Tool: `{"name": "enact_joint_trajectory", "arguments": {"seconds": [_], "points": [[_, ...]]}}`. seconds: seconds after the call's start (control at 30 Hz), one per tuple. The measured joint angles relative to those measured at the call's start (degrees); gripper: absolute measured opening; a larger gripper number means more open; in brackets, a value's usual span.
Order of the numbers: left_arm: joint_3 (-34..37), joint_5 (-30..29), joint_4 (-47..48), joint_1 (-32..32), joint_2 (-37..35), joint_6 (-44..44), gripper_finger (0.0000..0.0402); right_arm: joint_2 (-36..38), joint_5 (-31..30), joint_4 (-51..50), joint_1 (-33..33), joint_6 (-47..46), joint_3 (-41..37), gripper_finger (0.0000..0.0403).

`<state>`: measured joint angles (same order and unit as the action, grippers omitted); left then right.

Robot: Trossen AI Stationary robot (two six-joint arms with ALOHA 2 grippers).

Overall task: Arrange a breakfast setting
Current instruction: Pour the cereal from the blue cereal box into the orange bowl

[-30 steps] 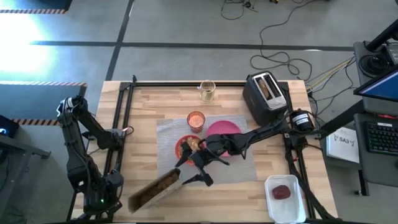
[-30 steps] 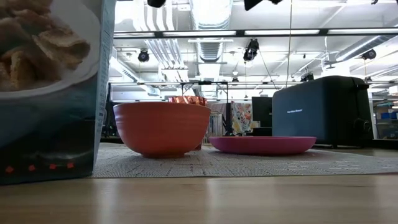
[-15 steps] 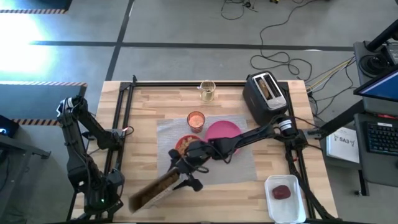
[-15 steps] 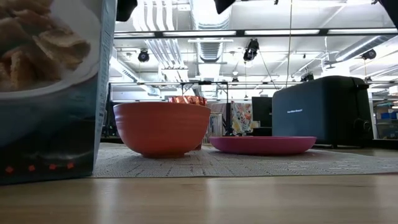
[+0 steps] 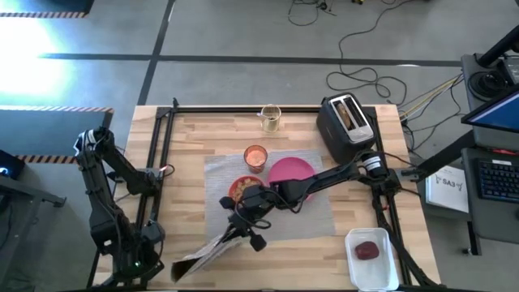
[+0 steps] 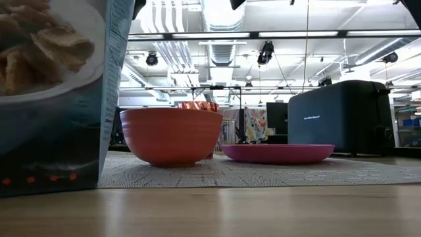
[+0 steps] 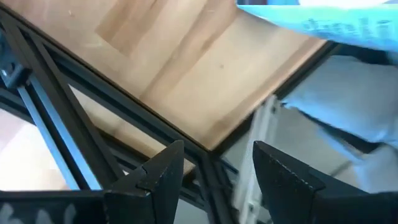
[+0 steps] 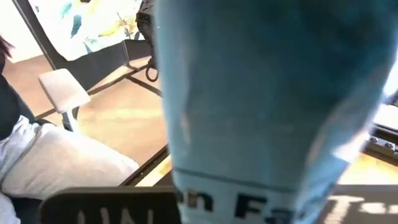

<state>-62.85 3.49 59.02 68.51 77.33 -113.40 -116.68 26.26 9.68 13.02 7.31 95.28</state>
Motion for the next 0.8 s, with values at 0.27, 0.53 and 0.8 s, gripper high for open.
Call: {"name": "enact_joint_trajectory", "arguments": {"seconds": [0.27,0.53,0.8], "points": [[0.13,6.26,0.12,-0.02,6.84,3.88,0.0175,0.04,-0.12,-3.74,0.22,2.12,1.7,0.0009],[-3.08,9.5,0.89,-0.01,9.22,3.41,0.0175,0.09,-1.06,-12.36,-0.52,1.6,7.67,0.0009],[-13.33,7.47,15.38,1.33,10.07,0.06,0.0175,0.09,-7.26,-13.9,-1.8,-0.03,12.51,0.0008]]}}
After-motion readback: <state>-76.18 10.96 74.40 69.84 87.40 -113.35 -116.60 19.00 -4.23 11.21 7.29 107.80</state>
